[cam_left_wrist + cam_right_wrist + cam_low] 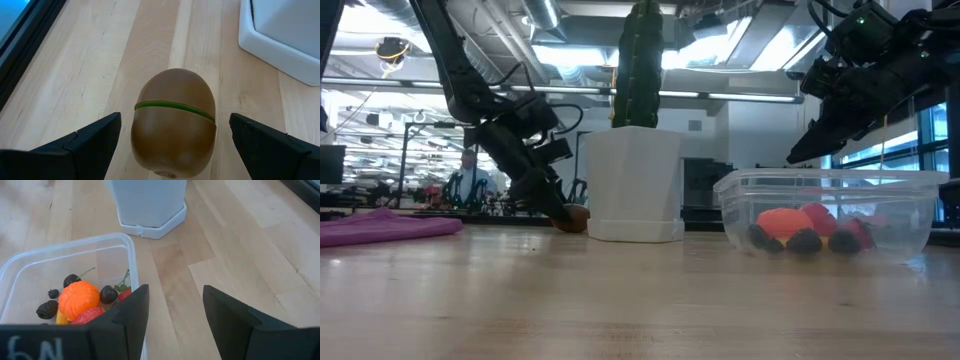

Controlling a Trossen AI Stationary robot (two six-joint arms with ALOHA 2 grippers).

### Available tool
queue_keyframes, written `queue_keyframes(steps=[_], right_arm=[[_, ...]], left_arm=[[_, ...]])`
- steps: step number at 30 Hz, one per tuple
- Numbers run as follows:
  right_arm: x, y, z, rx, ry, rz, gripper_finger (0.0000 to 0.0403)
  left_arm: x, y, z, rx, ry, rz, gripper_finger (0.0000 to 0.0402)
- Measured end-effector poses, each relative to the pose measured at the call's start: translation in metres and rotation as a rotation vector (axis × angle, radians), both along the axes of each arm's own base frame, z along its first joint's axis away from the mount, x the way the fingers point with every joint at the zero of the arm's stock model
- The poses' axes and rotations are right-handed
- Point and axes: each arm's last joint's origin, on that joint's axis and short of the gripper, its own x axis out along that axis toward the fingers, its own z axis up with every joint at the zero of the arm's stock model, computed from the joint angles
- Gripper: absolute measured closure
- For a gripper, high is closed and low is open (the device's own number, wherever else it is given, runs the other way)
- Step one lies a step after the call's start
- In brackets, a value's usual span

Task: Pick and placing Produce into tupperware
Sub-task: Put the kiwi into the transparent bin

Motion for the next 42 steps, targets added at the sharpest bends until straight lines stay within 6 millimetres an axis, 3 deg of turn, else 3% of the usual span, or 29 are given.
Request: queue_keyframes(steps=[17, 36, 42], right_arm=[[0.0, 0.0, 0.0, -0.001, 0.0, 0.0, 0.0215], [0.0, 0.0, 0.0, 0.002, -0.001, -0.001, 0.0215], [0.0, 0.0, 0.0, 0.002, -0.001, -0.001, 0.0215]], left_arm=[[0.005, -0.006, 0.0, 0.005, 0.021, 0.06, 0.0044], [0.009, -0.01, 0.0, 0.062, 0.062, 0.102, 0.0162], [0.01, -0.011, 0.0, 0.061, 0.061, 0.096, 0.0166]])
